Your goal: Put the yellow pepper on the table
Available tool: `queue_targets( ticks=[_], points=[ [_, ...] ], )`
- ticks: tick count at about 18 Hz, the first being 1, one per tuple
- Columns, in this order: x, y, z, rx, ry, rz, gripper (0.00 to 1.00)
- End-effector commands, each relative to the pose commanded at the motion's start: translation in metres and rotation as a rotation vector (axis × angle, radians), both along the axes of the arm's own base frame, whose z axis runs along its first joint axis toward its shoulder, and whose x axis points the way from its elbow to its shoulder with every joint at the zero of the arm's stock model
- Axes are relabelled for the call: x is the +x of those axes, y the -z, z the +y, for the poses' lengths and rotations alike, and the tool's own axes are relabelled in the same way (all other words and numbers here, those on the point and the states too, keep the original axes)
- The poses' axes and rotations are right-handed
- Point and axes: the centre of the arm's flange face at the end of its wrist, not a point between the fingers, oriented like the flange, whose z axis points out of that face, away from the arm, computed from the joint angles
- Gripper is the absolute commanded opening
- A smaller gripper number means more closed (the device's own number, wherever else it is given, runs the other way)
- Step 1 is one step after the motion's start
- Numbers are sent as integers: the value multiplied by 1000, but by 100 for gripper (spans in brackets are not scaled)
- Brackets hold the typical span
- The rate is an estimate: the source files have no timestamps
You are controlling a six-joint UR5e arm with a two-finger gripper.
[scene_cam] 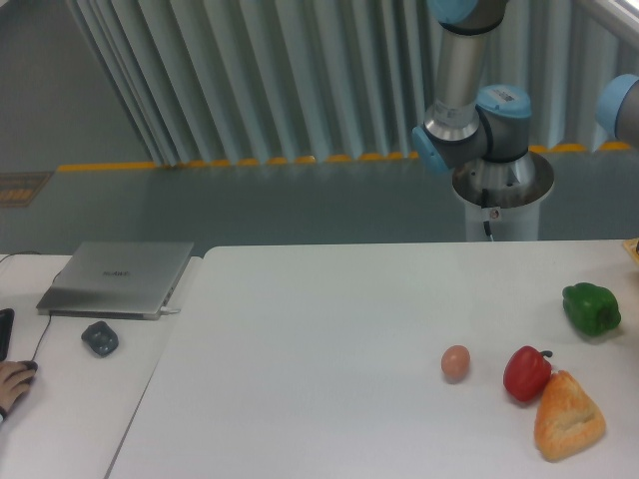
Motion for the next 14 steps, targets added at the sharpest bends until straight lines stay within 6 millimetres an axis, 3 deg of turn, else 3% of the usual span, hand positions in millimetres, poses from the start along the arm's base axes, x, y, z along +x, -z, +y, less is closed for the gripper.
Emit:
queue_targets(
  ticks=[10, 14],
  points=[
    [2, -4, -1, 5, 42, -12, 100],
    [-24, 4, -39, 4, -50, -23, 100]
  ],
)
